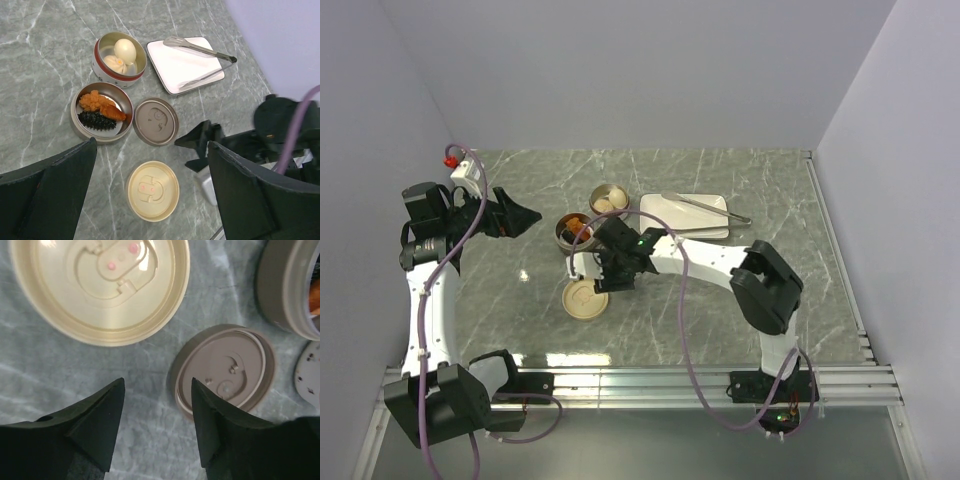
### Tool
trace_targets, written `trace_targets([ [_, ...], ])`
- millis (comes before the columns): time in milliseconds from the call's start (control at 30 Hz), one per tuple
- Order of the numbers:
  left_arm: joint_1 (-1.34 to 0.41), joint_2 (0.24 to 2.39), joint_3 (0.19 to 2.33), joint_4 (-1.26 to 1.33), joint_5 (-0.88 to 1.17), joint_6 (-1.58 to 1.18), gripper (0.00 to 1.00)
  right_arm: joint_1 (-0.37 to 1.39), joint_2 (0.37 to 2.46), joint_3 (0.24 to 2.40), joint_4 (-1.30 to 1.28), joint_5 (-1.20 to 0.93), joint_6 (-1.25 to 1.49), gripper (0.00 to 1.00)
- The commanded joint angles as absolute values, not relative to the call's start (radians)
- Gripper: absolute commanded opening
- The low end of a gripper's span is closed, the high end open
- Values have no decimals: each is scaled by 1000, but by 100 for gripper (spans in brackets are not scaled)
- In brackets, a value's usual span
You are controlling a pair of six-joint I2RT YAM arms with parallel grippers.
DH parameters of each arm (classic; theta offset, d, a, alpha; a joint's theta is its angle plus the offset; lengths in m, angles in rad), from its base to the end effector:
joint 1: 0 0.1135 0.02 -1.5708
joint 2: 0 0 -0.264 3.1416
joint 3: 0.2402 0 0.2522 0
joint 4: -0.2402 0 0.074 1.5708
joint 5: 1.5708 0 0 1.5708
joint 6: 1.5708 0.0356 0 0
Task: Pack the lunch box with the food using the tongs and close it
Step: Pick up the lid of the lunch box with the right arm
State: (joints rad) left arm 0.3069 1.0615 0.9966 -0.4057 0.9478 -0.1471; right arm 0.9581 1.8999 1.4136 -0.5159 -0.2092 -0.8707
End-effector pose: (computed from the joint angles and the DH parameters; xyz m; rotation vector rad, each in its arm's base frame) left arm 0.2224 0.0401 0.3450 0.1497 1.9216 -0.8500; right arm 0.2289 0.3385 0.2102 -2.0816 1.5042 0.3020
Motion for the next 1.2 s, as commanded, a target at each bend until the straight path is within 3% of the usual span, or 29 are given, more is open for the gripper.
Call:
trace_targets([
  [0,313,1058,1000,-394,950,-132,98,947,1956,1454,-448,-158,-913,62],
  [167,313,1049,991,-381,943,-141,98,922,2017,1470,-436,-155,-920,59],
  [567,314,1072,999,-377,950,-140,97,879,2106,1523,-506,-199,-916,36],
  [667,314,1072,997,-377,950,-138,97,864,2135,1569,-587,-244,-917,26],
  [767,313,1068,1002,-377,951,-138,97,847,2145,1603,-653,-304,-902,11],
  [800,313,1066,1003,-376,953,-140,97,845,2135,1608,-661,-313,-891,0],
  [1033,316,1032,985,-308,989,-172,97,790,2002,1646,-748,-471,-764,0],
  [1167,318,1012,979,-282,1038,-184,97,695,1905,1739,-840,-706,-651,0],
])
